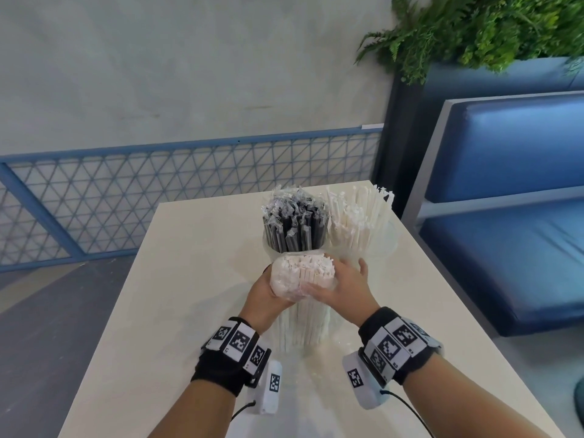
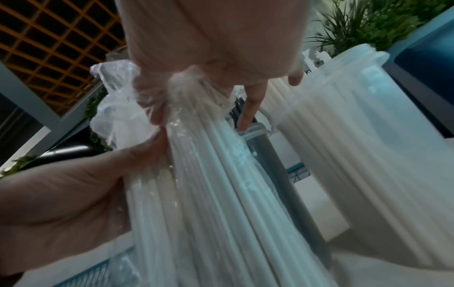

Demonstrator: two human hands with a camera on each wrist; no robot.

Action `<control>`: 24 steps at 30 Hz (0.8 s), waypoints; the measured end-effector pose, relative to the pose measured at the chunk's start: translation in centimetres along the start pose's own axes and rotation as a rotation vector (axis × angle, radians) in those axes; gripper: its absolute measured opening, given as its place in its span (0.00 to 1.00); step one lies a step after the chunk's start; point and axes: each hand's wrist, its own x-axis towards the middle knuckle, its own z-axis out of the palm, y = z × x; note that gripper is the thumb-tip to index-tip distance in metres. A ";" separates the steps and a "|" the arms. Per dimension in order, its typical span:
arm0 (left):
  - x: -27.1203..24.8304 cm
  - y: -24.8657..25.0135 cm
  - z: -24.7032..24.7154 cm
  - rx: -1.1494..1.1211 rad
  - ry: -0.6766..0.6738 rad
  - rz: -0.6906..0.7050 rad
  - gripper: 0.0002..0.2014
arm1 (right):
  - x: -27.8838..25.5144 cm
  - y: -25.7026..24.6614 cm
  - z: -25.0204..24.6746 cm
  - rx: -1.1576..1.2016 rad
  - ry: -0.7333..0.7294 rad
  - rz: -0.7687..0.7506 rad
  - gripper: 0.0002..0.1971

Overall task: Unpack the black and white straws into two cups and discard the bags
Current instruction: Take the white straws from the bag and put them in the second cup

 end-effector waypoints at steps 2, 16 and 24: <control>-0.1 0.1 0.1 0.013 -0.011 0.007 0.37 | 0.2 -0.1 0.1 0.005 0.022 0.023 0.42; 0.6 0.2 0.4 0.015 0.018 -0.037 0.39 | 1.7 -4.7 -6.2 0.729 0.217 -0.099 0.14; 0.7 0.3 0.5 -0.029 0.058 -0.048 0.37 | -0.6 -3.4 -3.0 0.386 0.270 -0.166 0.25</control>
